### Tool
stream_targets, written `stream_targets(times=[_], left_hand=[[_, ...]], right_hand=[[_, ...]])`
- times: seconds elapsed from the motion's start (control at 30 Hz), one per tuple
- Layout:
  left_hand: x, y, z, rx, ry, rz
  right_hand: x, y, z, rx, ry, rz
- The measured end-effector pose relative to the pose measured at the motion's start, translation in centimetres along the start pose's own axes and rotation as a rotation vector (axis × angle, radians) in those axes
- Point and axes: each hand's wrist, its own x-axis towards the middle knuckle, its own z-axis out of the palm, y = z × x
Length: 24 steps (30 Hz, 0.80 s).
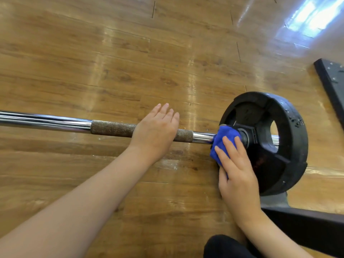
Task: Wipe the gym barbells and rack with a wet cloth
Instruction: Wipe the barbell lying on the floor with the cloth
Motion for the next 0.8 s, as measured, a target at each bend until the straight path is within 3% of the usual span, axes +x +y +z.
stream_targets(times=[0.13, 0.27, 0.4, 0.43, 0.6, 0.8], left_hand=[[0.0, 0.1, 0.4, 0.001, -0.014, 0.008], [-0.1, 0.1, 0.3, -0.017, 0.009, -0.003], [-0.1, 0.1, 0.3, 0.004, 0.007, -0.011], [-0.1, 0.1, 0.3, -0.008, 0.015, -0.007], [0.0, 0.0, 1.0, -0.037, 0.054, 0.016], [0.1, -0.1, 1.1, -0.061, 0.092, 0.031]], right_hand=[[-1.0, -0.2, -0.2, 0.034, -0.002, -0.017], [5.4, -0.8, -2.0, 0.084, 0.101, 0.144], [10.8, -0.4, -1.7, 0.051, -0.294, 0.341], [10.7, -0.4, -1.6, 0.014, -0.329, 0.345], [5.3, 0.1, -1.6, -0.067, -0.028, 0.109], [0.2, 0.0, -1.0, -0.045, 0.004, 0.015]])
